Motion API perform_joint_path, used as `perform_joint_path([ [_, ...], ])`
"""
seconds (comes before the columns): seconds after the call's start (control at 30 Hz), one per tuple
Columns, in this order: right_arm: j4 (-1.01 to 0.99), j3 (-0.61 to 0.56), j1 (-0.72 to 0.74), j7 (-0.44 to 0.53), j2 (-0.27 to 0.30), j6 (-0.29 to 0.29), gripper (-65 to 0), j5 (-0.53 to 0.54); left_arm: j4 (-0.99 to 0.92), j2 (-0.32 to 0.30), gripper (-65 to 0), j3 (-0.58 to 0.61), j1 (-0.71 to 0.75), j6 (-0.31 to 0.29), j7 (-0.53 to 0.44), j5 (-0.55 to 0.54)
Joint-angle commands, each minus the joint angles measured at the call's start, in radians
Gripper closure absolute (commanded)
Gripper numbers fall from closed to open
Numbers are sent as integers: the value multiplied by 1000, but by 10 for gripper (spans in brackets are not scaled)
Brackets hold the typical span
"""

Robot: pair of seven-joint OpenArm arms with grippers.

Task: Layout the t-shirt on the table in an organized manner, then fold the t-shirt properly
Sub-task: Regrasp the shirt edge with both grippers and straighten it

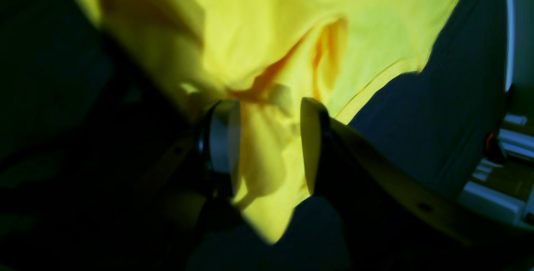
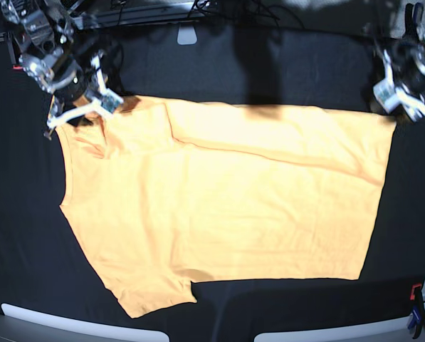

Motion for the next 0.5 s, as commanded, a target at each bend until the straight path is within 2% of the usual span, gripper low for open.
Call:
perform_joint_path([
  [0.0,28,8,-14,10,16,-13,-231,-21,15,-18,-239,-8,13,0,-43,25],
  [0.1,42,7,-57,7,16,-13,-231,-75,5,-19,-239,-8,14,0,-66,126],
  [0.23,42,7,-74,-27,16,-13,-231,-83,-29,-40,-239,-6,-22,-2,-64,138],
  [0.37,42,7,-74,-30,16,-13,-232,-83,-74,-68,-239,-6,-26,-2,-152,228],
  [0.47,42,7,-74,-26,16,-14,-231,-83,-108,-73,-239,-6,-31,-2,-183,257],
])
